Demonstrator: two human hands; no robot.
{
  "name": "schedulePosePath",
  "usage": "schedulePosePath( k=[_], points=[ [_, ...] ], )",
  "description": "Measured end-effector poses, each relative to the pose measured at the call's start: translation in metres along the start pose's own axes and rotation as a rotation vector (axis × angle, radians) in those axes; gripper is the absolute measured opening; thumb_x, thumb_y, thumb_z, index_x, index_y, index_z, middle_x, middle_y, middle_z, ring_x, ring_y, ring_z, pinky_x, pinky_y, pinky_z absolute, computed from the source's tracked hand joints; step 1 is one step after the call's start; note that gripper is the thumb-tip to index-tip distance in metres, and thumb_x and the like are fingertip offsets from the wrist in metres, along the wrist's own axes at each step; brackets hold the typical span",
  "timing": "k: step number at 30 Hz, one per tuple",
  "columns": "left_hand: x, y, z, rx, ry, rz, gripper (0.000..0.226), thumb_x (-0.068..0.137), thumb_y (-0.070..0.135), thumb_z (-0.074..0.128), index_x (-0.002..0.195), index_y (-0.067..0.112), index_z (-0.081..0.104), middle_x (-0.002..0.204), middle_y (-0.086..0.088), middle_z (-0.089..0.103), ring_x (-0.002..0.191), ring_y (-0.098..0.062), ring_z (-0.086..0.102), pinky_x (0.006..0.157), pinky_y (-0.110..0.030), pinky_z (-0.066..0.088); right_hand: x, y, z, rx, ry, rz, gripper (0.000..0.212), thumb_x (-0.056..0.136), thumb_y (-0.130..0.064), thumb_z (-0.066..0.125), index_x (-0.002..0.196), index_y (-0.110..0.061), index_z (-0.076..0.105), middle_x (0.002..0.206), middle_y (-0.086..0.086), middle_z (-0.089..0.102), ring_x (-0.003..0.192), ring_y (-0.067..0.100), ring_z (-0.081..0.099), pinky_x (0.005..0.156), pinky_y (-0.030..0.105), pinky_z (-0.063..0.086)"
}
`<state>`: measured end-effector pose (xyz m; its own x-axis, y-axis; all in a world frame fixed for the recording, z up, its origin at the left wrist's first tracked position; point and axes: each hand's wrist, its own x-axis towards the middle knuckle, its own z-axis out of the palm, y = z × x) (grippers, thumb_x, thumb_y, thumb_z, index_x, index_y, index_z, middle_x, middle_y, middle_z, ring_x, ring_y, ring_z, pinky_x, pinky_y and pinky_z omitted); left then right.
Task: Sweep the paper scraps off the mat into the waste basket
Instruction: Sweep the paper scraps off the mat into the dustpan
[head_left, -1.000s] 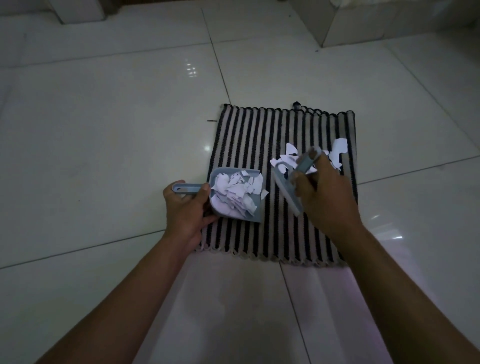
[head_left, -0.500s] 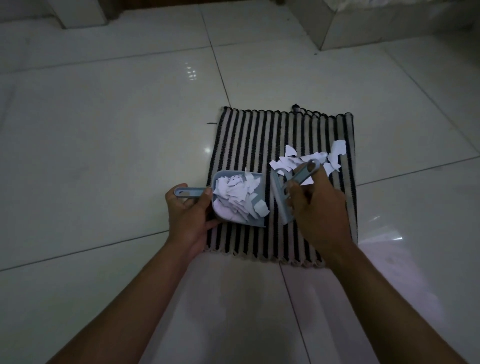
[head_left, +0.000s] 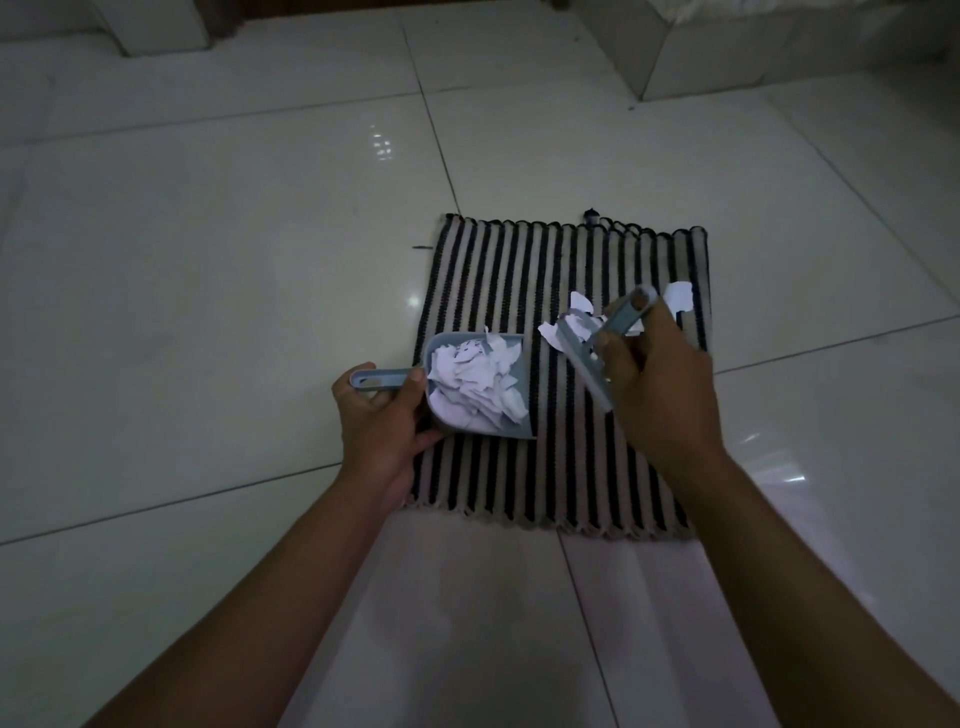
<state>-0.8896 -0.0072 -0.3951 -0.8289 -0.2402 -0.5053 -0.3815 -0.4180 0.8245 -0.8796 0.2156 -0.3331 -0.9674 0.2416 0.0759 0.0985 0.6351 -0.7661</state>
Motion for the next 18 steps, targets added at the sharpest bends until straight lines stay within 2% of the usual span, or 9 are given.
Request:
schedulePosePath(
  k=[3, 4, 5, 8, 11, 13, 15, 16, 18],
  points=[
    [0.002, 0.001, 0.01, 0.001, -0.001, 0.002, 0.048, 0.093, 0.008, 0.069, 0.124, 0.021, 0.035, 0.113, -0.011, 0.065, 0.098, -0.025, 0.07, 0.065, -0.042, 0.063, 0.023, 0.007, 0.005, -0.065, -0.018, -0.023, 0.03, 0.102, -0.024, 0.048, 0.132, -0.024, 0.05, 0.08, -0.008, 0.058, 0.061, -0.003, 0.052, 0.048, 0.009, 0.042],
    [0.003, 0.002, 0.013, 0.006, -0.003, 0.005, 0.048, 0.093, 0.008, 0.069, 0.124, 0.02, 0.035, 0.113, -0.011, 0.065, 0.097, -0.024, 0.07, 0.065, -0.041, 0.063, 0.028, 0.007, 0.008, -0.07, -0.045, -0.027, 0.031, 0.103, -0.022, 0.047, 0.133, -0.024, 0.05, 0.079, -0.007, 0.058, 0.06, -0.003, 0.05, 0.048, 0.01, 0.041],
    [0.005, 0.002, 0.015, 0.014, -0.006, 0.006, 0.048, 0.094, 0.008, 0.069, 0.126, 0.019, 0.035, 0.112, -0.01, 0.065, 0.096, -0.023, 0.071, 0.065, -0.041, 0.063, 0.031, 0.008, 0.01, -0.087, -0.084, -0.035, 0.032, 0.103, -0.02, 0.046, 0.134, -0.023, 0.049, 0.078, -0.007, 0.058, 0.059, -0.001, 0.049, 0.048, 0.013, 0.041],
    [0.01, 0.005, 0.017, 0.035, -0.012, -0.004, 0.048, 0.093, 0.009, 0.069, 0.124, 0.022, 0.034, 0.112, -0.009, 0.064, 0.094, -0.023, 0.07, 0.067, -0.044, 0.063, 0.026, 0.007, 0.013, -0.197, -0.216, -0.119, 0.035, 0.103, -0.014, 0.045, 0.137, -0.021, 0.046, 0.082, -0.008, 0.057, 0.058, -0.003, 0.045, 0.043, 0.008, 0.035],
    [0.012, 0.006, 0.015, 0.057, -0.013, -0.01, 0.048, 0.093, 0.011, 0.071, 0.121, 0.026, 0.035, 0.113, -0.008, 0.064, 0.097, -0.025, 0.069, 0.063, -0.04, 0.062, 0.014, 0.007, 0.007, -0.181, -0.279, -0.138, 0.035, 0.103, -0.021, 0.044, 0.137, -0.026, 0.044, 0.093, -0.001, 0.063, 0.066, -0.001, 0.053, 0.046, 0.008, 0.038],
    [0.012, 0.006, 0.014, 0.065, -0.014, 0.001, 0.047, 0.093, 0.011, 0.07, 0.121, 0.026, 0.036, 0.112, -0.009, 0.064, 0.097, -0.025, 0.069, 0.061, -0.037, 0.061, 0.009, 0.008, -0.001, -0.115, -0.228, -0.104, 0.03, 0.103, -0.026, 0.046, 0.133, -0.027, 0.046, 0.096, -0.002, 0.066, 0.07, 0.006, 0.06, 0.051, 0.014, 0.046],
    [0.012, 0.006, 0.014, 0.061, -0.02, 0.007, 0.046, 0.093, 0.01, 0.07, 0.121, 0.026, 0.037, 0.113, -0.009, 0.065, 0.096, -0.025, 0.07, 0.061, -0.037, 0.061, 0.009, 0.01, -0.007, -0.079, -0.137, -0.069, 0.028, 0.102, -0.029, 0.047, 0.129, -0.026, 0.048, 0.094, -0.007, 0.063, 0.068, 0.002, 0.06, 0.053, 0.024, 0.054],
    [0.012, 0.006, 0.014, 0.06, -0.022, 0.007, 0.047, 0.093, 0.01, 0.07, 0.122, 0.026, 0.037, 0.113, -0.01, 0.065, 0.096, -0.025, 0.07, 0.061, -0.037, 0.061, 0.009, 0.011, -0.009, -0.075, -0.084, -0.053, 0.027, 0.102, -0.028, 0.048, 0.128, -0.025, 0.049, 0.091, -0.008, 0.061, 0.065, -0.001, 0.058, 0.053, 0.024, 0.055],
    [0.011, 0.007, 0.015, 0.059, -0.028, 0.005, 0.047, 0.093, 0.01, 0.07, 0.122, 0.025, 0.037, 0.114, -0.011, 0.065, 0.098, -0.026, 0.07, 0.062, -0.038, 0.061, 0.009, 0.015, -0.01, -0.08, -0.004, -0.031, 0.023, 0.102, -0.027, 0.048, 0.125, -0.023, 0.052, 0.085, -0.009, 0.057, 0.059, -0.007, 0.054, 0.047, 0.011, 0.048]
  ],
)
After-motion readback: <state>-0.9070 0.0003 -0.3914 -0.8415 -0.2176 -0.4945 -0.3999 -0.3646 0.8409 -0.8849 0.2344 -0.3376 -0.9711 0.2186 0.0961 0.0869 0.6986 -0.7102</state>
